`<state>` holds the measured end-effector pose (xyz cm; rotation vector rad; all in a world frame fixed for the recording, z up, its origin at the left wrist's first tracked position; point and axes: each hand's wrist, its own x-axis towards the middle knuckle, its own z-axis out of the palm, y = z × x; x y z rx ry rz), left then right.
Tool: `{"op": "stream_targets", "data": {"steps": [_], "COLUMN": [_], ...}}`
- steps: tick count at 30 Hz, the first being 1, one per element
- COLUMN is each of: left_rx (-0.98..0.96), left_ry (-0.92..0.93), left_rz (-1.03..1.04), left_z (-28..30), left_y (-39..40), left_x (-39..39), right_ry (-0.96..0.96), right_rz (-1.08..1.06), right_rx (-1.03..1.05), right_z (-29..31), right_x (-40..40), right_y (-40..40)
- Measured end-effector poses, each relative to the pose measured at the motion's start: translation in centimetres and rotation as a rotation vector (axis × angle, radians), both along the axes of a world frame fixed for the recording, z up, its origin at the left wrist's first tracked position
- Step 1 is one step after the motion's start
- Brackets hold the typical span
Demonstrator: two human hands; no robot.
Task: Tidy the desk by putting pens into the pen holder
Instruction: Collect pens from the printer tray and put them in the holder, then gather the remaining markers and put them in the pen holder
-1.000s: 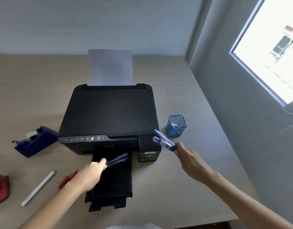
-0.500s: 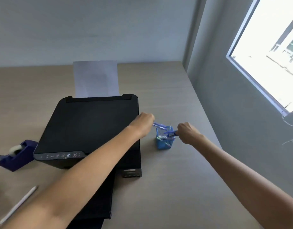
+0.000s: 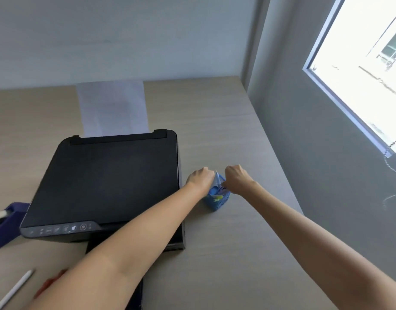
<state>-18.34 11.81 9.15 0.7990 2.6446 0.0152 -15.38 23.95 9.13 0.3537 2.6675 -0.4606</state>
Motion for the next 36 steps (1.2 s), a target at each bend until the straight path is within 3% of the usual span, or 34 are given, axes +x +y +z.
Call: {"op": "stream_targets", "data": {"steps": [4, 9, 14, 19, 25, 29, 31, 33, 36], "left_rx": [0.139, 0.596, 0.925, 0.779, 0.425, 0.246, 0.197, 0.156, 0.208], "left_ry": [0.101, 0.165, 0.266, 0.301, 0.118, -0.014, -0.069, -0.096, -0.095], "left_rz": [0.006, 0.092, 0.233, 0.567, 1.011, 1.0, 0.967, 0.918, 0.891], "left_z": [2.7, 7.4, 8.1, 3.5, -4.5, -8.6, -10.1, -11.4, -12.5], "left_y": [-2.4, -7.7, -19.1, -34.0, -48.7, -53.1, -54.2, -54.8, -55.2], "left_x": [0.3, 3.3, 8.7, 13.2, 15.2, 15.0, 14.3, 13.6, 13.1], "right_ry": [0.087, 0.276, 0.564, 0.628, 0.357, -0.028, -0.19, -0.279, -0.371], "right_rz": [-0.01, 0.09, 0.242, 0.453, 0.596, 0.618, 0.782, 0.894, 0.897], "right_rx": [0.078, 0.137, -0.044, -0.305, -0.405, -0.282, -0.037, 0.178, 0.251], "right_z": [2.4, 6.8, 9.3, 9.6, 5.0, 0.2, -2.3, -4.2, -7.0], "right_x": [0.5, 0.6, 1.1, 3.8, 7.0, 8.0, 8.3, 8.5, 8.2], "right_y": [0.5, -1.9, -11.9, -25.1, -38.1, -43.5, -45.8, -47.3, -48.7]}}
